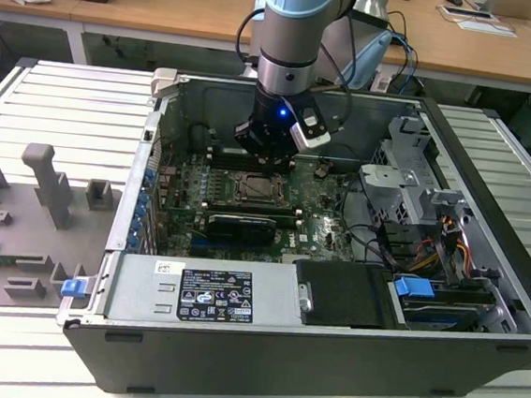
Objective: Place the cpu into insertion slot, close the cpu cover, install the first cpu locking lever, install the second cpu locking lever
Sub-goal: 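Install the first cpu locking lever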
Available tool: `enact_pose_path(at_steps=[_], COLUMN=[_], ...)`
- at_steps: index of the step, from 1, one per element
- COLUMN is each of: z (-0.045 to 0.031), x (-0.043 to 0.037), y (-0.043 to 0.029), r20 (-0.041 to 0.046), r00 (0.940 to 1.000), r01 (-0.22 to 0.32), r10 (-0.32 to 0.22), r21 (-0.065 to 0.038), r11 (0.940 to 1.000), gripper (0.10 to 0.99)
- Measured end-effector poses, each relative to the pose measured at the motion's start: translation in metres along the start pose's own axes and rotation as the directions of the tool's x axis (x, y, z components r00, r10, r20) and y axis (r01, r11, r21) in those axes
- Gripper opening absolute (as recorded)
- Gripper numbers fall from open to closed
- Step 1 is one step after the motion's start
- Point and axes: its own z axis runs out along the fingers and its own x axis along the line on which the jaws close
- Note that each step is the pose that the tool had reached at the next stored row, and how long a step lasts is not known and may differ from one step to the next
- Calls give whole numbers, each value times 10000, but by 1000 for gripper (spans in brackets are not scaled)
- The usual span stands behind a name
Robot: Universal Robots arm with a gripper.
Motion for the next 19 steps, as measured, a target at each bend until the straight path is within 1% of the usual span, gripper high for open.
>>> enact_pose_path(at_steps=[2, 3, 9, 11, 14, 17, 19], z=[6, 9, 26, 31, 34, -3, -83], x=[0, 1, 1, 1, 1, -2, -2], y=[0, -1, 2, 4, 4, 9, 11], r20=[-2, -4, -4, -1, 3, 13, 5], r00=[10000, 10000, 10000, 10000, 10000, 10000, 10000], r01=[1, 1, 0, -1, -3, -2, -2], r10=[-1, -1, 0, 1, 3, 2, 2], r21=[51, 58, 56, 19, -78, -95, -80], r11=[10000, 10000, 10000, 10000, 10000, 10000, 10000], gripper=[106, 106, 106, 106, 106, 106, 106])
